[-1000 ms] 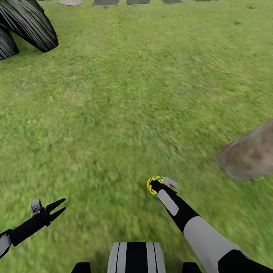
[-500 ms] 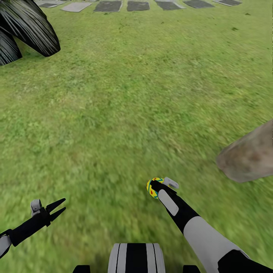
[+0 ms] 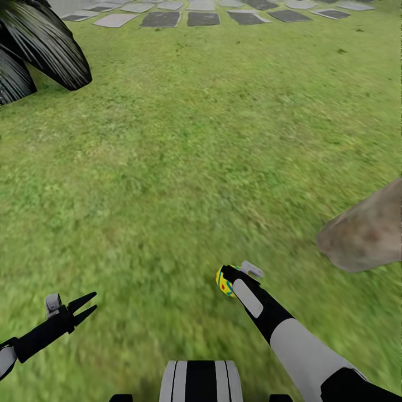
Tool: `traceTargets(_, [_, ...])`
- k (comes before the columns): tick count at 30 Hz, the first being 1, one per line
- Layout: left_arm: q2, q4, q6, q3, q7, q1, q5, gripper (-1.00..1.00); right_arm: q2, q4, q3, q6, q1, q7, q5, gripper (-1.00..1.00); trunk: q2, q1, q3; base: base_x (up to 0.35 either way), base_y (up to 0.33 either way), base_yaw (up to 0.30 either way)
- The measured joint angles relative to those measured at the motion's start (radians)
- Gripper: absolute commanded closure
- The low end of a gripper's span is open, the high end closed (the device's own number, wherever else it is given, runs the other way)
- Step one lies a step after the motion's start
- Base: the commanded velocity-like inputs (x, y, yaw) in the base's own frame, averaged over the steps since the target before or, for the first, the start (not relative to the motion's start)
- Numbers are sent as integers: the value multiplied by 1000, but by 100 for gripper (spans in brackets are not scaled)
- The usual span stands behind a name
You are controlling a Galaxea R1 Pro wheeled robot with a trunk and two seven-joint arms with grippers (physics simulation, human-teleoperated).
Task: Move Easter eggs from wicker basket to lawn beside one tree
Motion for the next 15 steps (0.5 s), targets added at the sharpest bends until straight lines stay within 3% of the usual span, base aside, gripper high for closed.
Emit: traceTargets(15, [0,0,2,0,2,0,0,-100,0,-1,0,0,0,-1,0,-100,105,-57,71,0,0,0])
